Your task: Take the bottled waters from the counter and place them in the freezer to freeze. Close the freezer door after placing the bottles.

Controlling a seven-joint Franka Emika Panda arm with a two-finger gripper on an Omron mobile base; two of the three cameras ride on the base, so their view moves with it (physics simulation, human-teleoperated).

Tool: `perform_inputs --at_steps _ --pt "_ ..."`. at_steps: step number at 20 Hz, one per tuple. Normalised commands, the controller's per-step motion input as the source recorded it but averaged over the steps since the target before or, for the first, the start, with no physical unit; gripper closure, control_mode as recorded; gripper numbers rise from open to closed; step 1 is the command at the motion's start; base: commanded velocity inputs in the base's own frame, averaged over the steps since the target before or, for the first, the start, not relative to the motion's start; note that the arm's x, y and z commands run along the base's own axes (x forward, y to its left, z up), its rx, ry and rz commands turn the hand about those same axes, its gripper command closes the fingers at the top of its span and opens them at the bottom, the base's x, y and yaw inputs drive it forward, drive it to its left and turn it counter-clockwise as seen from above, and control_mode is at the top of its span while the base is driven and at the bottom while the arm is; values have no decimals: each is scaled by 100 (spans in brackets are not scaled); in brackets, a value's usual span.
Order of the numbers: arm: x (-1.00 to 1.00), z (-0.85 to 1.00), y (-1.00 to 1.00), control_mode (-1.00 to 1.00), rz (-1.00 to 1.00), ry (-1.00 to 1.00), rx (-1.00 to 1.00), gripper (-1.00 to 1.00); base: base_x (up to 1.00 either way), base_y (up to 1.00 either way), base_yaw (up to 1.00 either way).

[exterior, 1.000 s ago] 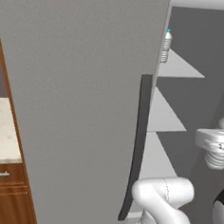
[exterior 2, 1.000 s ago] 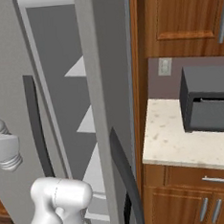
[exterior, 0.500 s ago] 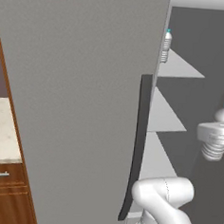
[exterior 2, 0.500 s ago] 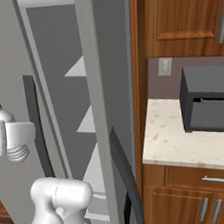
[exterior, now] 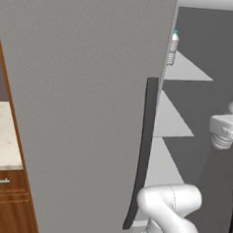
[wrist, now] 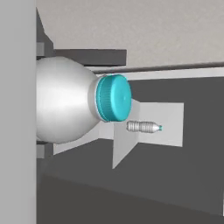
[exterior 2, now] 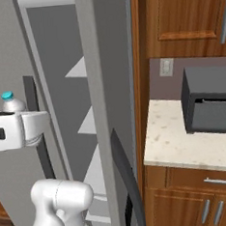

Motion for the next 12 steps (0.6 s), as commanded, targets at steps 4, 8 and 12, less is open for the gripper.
perform_inputs --at_steps 4,8,12 --pt "39 10 -38 -100 -18 -9 0 100 0 0 0" --pt "39 7 -35 -100 -16 0 0 100 0 0 0" --pt "32 26 -25 -100 -5 1 1 100 0 0 0"
